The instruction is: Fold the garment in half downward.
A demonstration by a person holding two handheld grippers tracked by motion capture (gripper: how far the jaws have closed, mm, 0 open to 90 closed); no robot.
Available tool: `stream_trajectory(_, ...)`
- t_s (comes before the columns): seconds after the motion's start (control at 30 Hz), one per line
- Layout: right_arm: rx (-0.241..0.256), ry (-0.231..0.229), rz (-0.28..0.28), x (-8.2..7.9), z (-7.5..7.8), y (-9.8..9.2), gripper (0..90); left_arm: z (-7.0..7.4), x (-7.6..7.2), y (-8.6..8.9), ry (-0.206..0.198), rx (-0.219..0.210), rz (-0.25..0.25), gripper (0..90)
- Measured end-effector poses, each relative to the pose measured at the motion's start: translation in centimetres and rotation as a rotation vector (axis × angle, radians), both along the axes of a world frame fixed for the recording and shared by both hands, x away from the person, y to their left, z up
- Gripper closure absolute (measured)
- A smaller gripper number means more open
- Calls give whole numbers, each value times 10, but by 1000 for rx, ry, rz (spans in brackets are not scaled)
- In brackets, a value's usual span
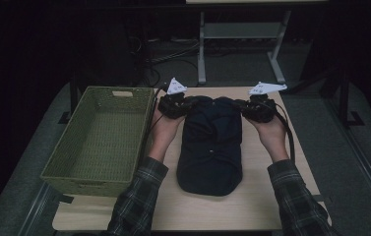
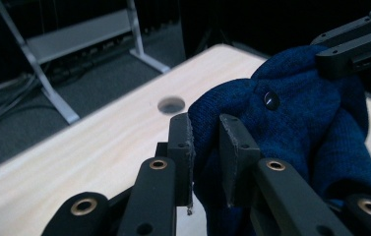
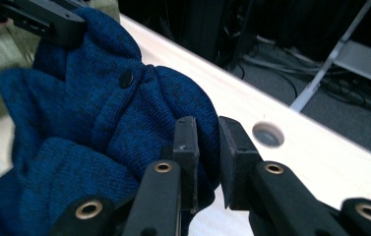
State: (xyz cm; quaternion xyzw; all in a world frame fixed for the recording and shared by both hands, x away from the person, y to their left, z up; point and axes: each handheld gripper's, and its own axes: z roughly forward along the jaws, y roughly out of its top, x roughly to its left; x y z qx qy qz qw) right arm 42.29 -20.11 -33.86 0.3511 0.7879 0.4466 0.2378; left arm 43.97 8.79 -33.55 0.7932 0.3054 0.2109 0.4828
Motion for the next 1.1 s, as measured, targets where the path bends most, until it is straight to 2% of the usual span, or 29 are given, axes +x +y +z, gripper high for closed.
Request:
stream_trajectory(0.07,15,-6,2,-3,3,-1,787,3,-7,1,-19,2,-9,764)
stream_trajectory(0.17,34,-24,12,-16,2,-2,787,0,-23,6,-32,0,-34,762)
stream_trajectory(0.2,56,-17,25,-26,-3,-3,787,-1,-27,6,-35,-1,-38,762)
stream_trajectory(0.23,56,-17,25,-26,-3,-3,787,-4,-33,7,-40,0,-45,762)
stream_trajectory(0.33,65,-4,33,-43,-19,-3,786,-14,-49,8,-42,21,-68,763)
stream_trajectory(0.4,73,14,42,-51,-27,-3,787,-21,-56,10,-26,24,-82,763)
stream_trajectory(0.43,76,23,43,-55,-31,-4,786,-24,-59,11,-19,40,-89,763)
stream_trajectory(0.57,81,72,62,-64,-44,-3,785,-36,-68,13,12,40,-96,763)
stream_trajectory(0.63,85,77,68,-70,-49,-3,785,-39,-73,14,29,41,-103,763)
stream_trajectory(0.67,84,93,71,-72,-50,-3,783,-39,-74,16,32,59,-113,763)
stream_trajectory(0.77,82,101,76,-79,-53,-2,783,-41,-81,16,47,76,-120,763)
stream_trajectory(0.83,87,128,77,-85,-54,-1,783,-43,-86,17,67,107,-133,763)
stream_trajectory(1.1,65,201,90,-109,-67,4,782,-59,-107,18,123,141,-165,764)
